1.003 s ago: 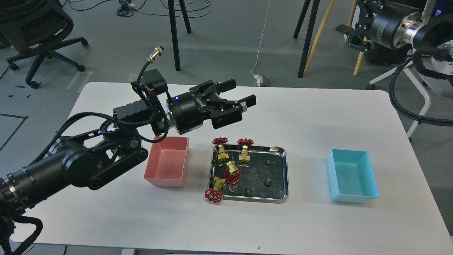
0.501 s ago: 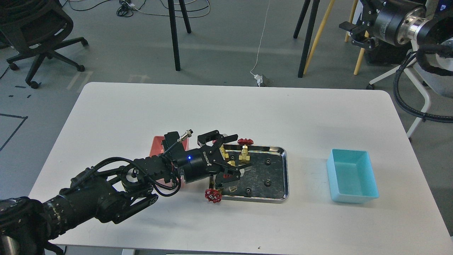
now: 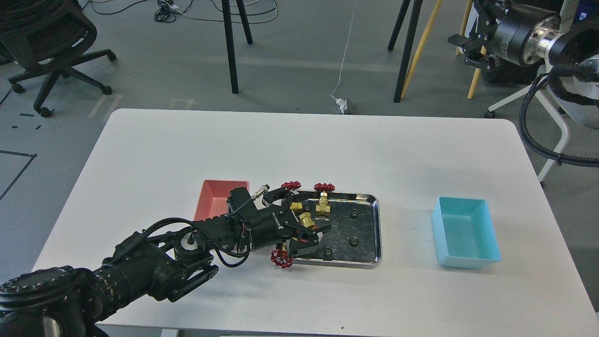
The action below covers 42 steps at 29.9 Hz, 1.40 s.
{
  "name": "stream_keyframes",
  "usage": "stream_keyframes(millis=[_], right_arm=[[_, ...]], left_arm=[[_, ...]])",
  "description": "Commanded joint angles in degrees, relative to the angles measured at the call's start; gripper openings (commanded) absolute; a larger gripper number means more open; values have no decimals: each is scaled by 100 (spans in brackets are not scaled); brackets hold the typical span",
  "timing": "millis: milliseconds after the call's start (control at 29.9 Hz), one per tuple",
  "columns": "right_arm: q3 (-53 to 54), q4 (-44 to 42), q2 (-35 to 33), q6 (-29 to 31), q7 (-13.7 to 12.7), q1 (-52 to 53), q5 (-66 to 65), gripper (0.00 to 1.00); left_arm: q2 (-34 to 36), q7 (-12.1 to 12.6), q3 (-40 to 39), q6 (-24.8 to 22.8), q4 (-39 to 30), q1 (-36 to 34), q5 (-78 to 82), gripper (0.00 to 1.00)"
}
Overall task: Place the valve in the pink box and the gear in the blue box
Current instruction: 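Lower the left hand onto a red-handled brass valve and grasp it, then lift the grasped valve off the tray with the left hand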
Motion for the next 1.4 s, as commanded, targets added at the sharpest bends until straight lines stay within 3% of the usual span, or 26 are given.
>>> stream_keyframes(millis=[0,702,936,1103,1237,1370], right_arm=[[0,-44,21,-1,2,-9,-7,99],[-9,-124,22,-1,2,9,-16,99],[-105,-133,57,-18,11,26,-16,99],[-123,-176,57,-18,11,18,-33,99],[-123,-238,57,-18,2,18,-33,99],[-123,-238,57,-18,2,26,-33,99]], left_arm=[[-62,-17,283,-1,167,-3,-46,93],[-71,27,460,-1,351,-56,-327,65],[-71,36,477,-1,466,-47,-327,42],[-71,44,468,-1,466,-56,-327,18],[-71,44,372,-1,291,-91,-432,16],[69,44,214,-1,-464,-205,-1668,17]])
